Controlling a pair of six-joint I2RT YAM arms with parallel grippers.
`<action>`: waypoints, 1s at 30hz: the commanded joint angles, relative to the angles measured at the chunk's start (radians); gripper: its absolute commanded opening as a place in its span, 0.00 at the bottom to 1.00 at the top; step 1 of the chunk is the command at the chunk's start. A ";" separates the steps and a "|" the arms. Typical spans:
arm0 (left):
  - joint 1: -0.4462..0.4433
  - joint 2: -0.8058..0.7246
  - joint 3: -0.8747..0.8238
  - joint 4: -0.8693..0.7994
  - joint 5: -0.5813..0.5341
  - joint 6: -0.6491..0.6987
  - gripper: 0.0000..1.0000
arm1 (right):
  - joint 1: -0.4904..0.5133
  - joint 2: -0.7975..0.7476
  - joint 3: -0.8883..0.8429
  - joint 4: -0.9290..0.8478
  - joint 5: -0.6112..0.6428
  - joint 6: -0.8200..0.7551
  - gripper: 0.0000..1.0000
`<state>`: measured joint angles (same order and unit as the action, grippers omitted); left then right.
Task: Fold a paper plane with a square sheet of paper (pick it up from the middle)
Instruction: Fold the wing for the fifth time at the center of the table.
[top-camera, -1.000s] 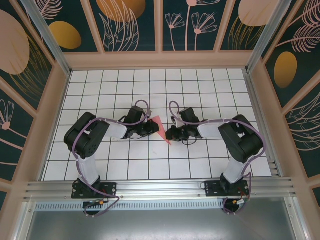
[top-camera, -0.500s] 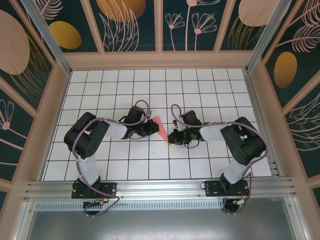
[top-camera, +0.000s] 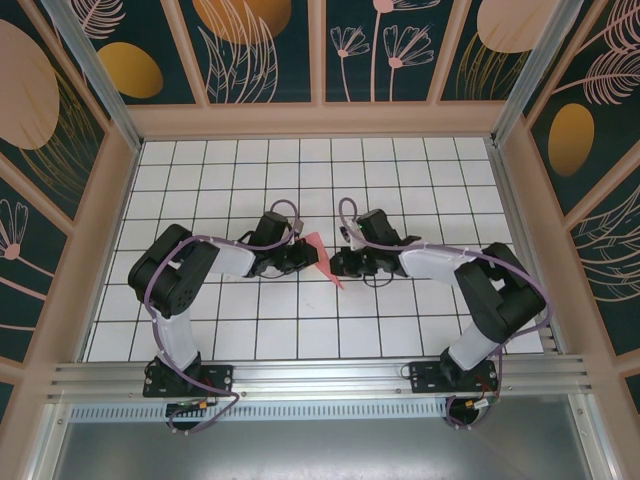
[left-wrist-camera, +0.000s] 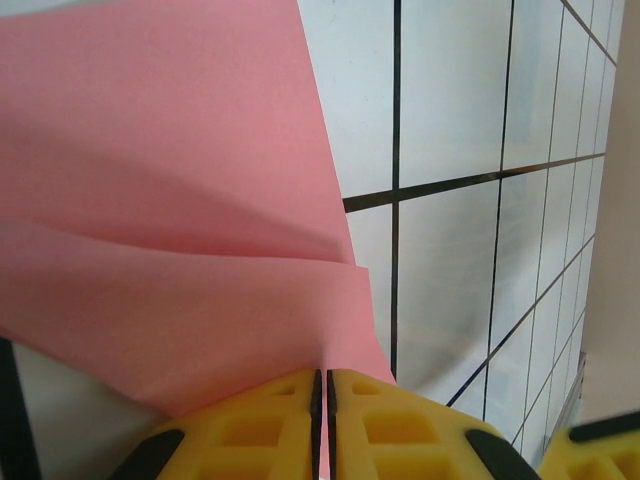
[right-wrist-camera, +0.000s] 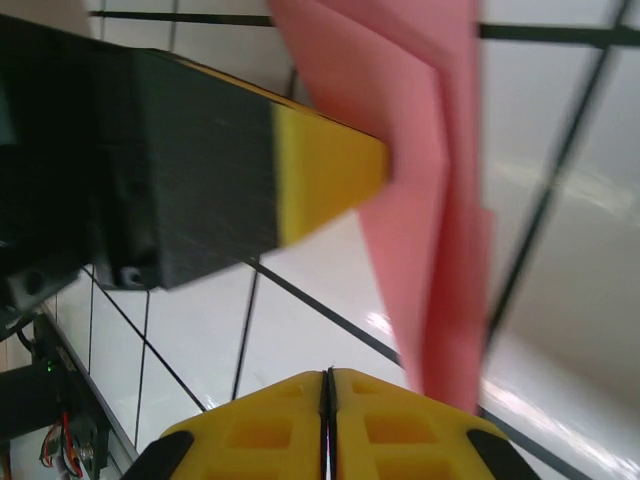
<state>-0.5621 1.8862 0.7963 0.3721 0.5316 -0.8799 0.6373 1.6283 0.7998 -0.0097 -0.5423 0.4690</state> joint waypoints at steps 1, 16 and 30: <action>0.002 0.099 -0.004 -0.135 -0.203 0.042 0.15 | 0.026 0.066 0.076 -0.032 -0.001 -0.036 0.10; 0.002 0.116 0.029 -0.225 -0.253 0.060 0.15 | 0.024 0.206 0.118 -0.101 0.013 -0.088 0.04; 0.001 0.116 0.047 -0.303 -0.333 0.073 0.14 | -0.008 0.163 -0.002 -0.113 -0.010 -0.130 0.02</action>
<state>-0.5777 1.8923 0.8764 0.2043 0.4732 -0.8700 0.6456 1.8046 0.8570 -0.0124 -0.5591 0.3679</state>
